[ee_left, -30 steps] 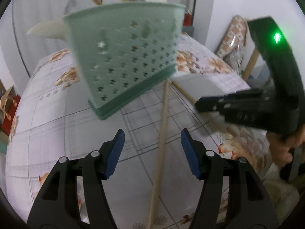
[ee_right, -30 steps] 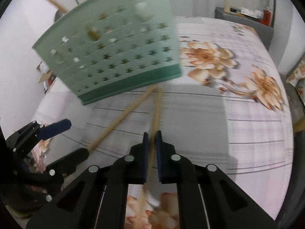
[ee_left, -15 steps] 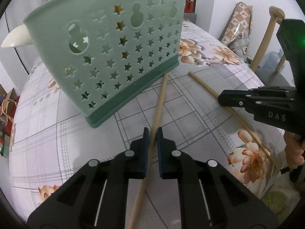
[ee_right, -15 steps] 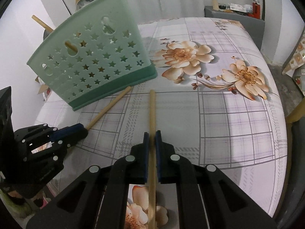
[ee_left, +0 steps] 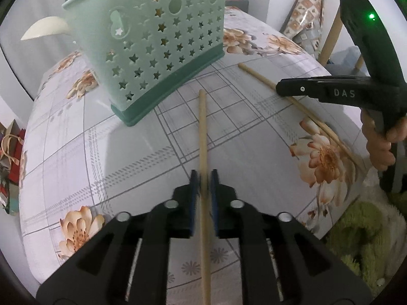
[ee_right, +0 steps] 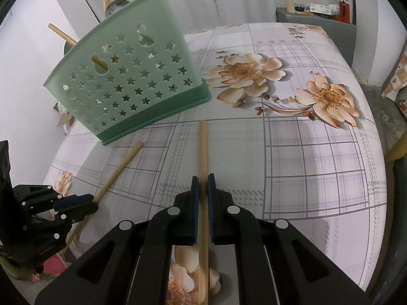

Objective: Organize utensils
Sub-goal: 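Close the right tool on a wooden chopstick beside the caddy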

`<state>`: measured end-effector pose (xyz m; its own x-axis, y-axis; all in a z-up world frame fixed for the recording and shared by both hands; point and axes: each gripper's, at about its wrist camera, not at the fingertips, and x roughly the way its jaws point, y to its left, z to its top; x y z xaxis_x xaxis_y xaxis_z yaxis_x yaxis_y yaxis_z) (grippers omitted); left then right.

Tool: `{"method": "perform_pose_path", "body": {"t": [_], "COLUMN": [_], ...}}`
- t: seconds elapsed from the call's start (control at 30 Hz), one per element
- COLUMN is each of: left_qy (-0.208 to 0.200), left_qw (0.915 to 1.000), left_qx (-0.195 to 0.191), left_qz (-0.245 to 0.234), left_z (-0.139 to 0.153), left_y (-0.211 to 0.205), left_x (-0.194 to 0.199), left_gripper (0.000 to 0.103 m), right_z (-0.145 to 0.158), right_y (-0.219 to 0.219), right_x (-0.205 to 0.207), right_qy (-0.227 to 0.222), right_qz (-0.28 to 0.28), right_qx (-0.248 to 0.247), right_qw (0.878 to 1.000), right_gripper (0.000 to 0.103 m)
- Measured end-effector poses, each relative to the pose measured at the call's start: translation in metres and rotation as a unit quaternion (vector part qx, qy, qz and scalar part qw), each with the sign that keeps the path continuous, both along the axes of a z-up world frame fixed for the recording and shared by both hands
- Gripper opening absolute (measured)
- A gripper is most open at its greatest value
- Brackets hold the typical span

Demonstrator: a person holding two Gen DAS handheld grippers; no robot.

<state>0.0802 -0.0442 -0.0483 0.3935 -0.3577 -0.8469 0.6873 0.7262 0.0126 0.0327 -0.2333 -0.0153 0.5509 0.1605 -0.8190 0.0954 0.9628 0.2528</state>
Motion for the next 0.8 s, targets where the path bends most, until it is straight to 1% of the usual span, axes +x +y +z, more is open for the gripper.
{"method": "perform_pose_path", "body": {"t": [0.03, 0.1, 0.5, 0.6, 0.63, 0.8], "left_qy": [0.002, 0.009, 0.001, -0.002, -0.003, -0.005], "left_qw": [1.0, 0.9999, 0.9999, 0.9999, 0.9999, 0.9997], "left_qx": [-0.001, -0.01, -0.006, -0.008, -0.008, -0.01], "left_qz": [0.001, 0.003, 0.011, 0.012, 0.013, 0.021], "left_z": [0.0, 0.0, 0.002, 0.002, 0.002, 0.002], "left_y": [-0.002, -0.003, -0.034, -0.038, -0.039, -0.038], "left_x": [0.002, 0.007, 0.043, 0.049, 0.05, 0.055], "left_gripper": [0.021, 0.024, 0.024, 0.021, 0.019, 0.01], "right_z": [0.0, 0.0, -0.001, -0.001, -0.001, 0.002], "right_y": [0.0, 0.0, -0.001, -0.001, 0.0, 0.01], "right_x": [0.0, 0.0, 0.001, 0.001, 0.002, 0.005], "right_qy": [0.0, 0.0, -0.002, -0.001, 0.0, 0.004], "right_qz": [0.0, 0.001, 0.0, 0.002, 0.005, 0.031], "right_qx": [0.0, 0.001, 0.007, 0.006, 0.002, -0.036], "right_qw": [1.0, 1.0, 1.0, 1.0, 1.0, 0.999], "right_gripper": [0.007, 0.007, 0.007, 0.007, 0.007, 0.009]}}
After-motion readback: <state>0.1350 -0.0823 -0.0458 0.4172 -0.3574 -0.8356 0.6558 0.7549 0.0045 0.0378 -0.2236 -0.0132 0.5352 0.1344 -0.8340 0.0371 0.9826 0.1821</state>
